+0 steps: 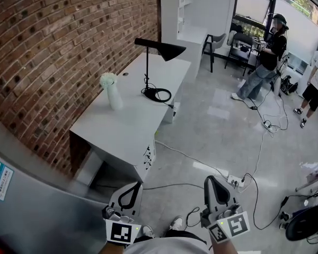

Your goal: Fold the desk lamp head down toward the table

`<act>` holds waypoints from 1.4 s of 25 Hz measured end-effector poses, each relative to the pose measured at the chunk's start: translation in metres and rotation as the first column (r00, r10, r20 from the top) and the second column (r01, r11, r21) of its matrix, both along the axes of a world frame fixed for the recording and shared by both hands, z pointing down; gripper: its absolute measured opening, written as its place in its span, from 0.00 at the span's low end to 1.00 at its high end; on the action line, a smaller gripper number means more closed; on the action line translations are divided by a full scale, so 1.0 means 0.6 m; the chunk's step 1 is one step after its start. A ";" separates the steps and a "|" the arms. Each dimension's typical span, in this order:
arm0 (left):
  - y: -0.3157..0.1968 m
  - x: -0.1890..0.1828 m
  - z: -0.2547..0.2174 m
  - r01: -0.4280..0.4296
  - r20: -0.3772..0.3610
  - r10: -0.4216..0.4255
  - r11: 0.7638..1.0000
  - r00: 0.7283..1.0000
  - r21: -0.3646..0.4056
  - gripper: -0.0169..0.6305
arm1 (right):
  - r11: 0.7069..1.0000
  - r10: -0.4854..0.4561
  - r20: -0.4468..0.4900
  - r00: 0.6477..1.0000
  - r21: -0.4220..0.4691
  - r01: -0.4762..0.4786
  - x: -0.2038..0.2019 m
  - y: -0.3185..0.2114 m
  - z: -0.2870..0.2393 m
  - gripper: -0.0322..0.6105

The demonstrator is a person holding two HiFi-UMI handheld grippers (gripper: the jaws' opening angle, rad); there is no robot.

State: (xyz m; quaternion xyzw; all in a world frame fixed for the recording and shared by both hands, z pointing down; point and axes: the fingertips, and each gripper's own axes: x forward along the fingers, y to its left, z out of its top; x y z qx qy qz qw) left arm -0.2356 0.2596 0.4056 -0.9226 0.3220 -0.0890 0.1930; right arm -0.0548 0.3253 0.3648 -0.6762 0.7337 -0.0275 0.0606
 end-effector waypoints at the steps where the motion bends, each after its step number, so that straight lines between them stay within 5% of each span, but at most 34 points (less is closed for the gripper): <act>1: -0.002 0.006 -0.002 0.001 -0.003 0.000 1.000 1.000 0.004 0.04 | 1.000 0.000 -0.001 1.000 0.000 0.000 0.005 0.001 0.000 0.08; 17: -0.015 0.160 -0.012 -0.002 0.000 0.002 0.999 1.000 0.038 0.04 | 0.999 -0.034 0.017 0.999 0.028 0.033 0.126 0.011 0.004 0.08; 35: -0.126 0.242 -0.002 -0.016 -0.032 0.017 0.999 0.999 0.039 0.04 | 1.000 0.012 0.000 1.000 0.017 -0.012 0.221 -0.076 0.014 0.08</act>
